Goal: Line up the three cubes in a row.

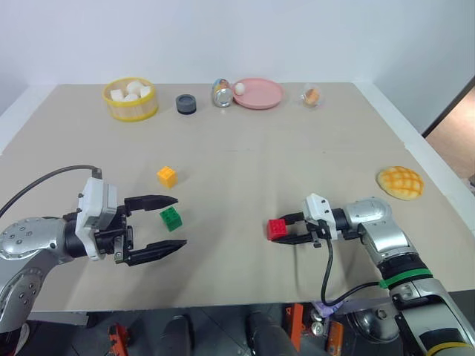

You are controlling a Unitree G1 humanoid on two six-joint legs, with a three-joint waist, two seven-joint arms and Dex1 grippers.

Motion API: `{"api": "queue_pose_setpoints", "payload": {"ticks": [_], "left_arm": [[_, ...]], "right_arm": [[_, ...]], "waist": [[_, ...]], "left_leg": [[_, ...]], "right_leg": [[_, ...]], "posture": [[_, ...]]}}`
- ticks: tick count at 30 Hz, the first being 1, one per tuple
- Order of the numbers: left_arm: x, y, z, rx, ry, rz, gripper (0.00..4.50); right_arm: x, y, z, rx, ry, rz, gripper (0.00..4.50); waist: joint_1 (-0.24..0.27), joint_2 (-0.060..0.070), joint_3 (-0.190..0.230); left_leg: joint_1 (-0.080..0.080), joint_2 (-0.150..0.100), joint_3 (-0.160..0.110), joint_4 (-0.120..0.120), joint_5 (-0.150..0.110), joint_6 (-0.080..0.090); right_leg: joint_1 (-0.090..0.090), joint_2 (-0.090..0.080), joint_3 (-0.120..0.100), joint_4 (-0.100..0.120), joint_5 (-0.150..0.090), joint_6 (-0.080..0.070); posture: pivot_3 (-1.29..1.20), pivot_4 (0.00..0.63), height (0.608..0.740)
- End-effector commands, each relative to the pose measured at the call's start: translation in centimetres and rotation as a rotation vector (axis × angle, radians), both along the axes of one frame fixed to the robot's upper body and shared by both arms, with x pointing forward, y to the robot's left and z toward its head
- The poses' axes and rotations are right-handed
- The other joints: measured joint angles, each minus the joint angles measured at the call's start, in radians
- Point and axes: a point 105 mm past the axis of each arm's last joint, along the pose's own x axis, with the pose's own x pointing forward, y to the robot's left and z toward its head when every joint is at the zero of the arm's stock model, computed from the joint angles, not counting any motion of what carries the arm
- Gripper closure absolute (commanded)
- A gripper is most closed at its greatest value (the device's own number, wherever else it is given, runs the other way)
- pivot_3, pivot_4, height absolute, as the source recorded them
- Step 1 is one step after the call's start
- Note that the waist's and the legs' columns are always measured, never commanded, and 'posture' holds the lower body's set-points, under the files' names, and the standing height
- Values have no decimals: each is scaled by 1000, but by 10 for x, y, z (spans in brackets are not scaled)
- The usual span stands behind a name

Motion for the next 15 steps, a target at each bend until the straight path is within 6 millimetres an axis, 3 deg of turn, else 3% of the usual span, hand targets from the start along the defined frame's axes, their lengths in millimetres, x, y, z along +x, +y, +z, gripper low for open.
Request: {"api": "queue_pose_setpoints", "payload": {"ticks": [1, 15], "left_arm": [[-1, 4, 10, 6, -54, 8, 162], [0, 5, 12, 3, -64, 16, 162]], "right_arm": [[1, -18, -1, -43, 4, -36, 3203], [4, -16, -4, -42, 20, -37, 3203]], "waist": [[1, 0, 0], [2, 0, 0]], "left_leg": [[0, 0, 0, 0, 0, 0], [1, -1, 0, 1, 0, 0]], "right_leg": [[0, 0, 0, 0, 0, 0], [1, -1, 0, 0, 0, 0]], "posture": [[0, 150, 740], [0, 150, 740]]}}
